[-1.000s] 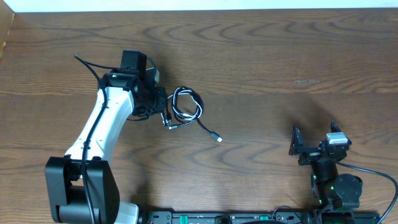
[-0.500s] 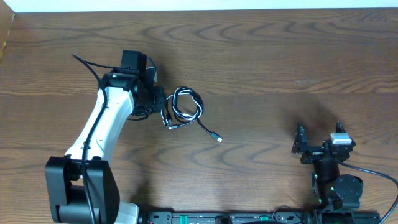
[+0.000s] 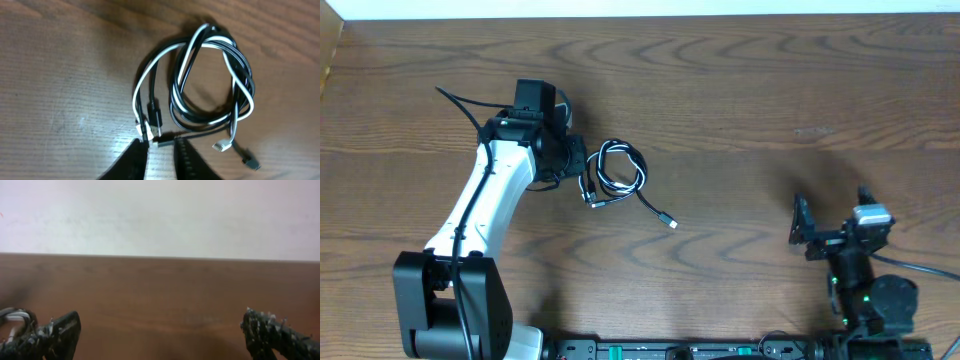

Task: Untangle cables
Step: 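Move the left gripper forward and grasp the cable bundle's left side, then reach the right gripper over and grasp the cable loops from the right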

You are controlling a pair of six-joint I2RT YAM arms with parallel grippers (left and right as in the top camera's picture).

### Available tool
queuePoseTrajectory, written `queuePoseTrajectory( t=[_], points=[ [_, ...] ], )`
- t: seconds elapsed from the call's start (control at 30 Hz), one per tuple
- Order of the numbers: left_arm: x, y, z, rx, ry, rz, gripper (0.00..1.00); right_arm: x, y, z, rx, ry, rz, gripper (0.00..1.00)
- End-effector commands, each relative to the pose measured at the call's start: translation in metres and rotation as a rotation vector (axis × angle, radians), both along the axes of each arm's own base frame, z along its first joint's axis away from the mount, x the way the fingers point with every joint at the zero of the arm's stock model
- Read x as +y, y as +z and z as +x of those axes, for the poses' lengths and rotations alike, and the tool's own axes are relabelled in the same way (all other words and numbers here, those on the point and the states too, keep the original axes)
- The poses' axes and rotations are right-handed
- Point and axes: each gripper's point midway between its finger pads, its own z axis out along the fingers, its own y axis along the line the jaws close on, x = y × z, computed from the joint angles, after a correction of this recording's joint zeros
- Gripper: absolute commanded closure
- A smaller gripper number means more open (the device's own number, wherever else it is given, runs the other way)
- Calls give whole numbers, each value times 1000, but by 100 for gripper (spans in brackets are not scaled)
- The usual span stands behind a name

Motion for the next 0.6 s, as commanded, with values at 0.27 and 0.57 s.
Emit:
queuePoseTrajectory(
  t=[0.27, 0.57],
  points=[
    [0, 1, 15, -66, 0, 7, 75, 38, 55, 29, 233, 226, 40, 1],
    [5, -12, -35, 199, 237, -19, 74, 66, 100, 56, 423, 391, 104, 1]
  ],
)
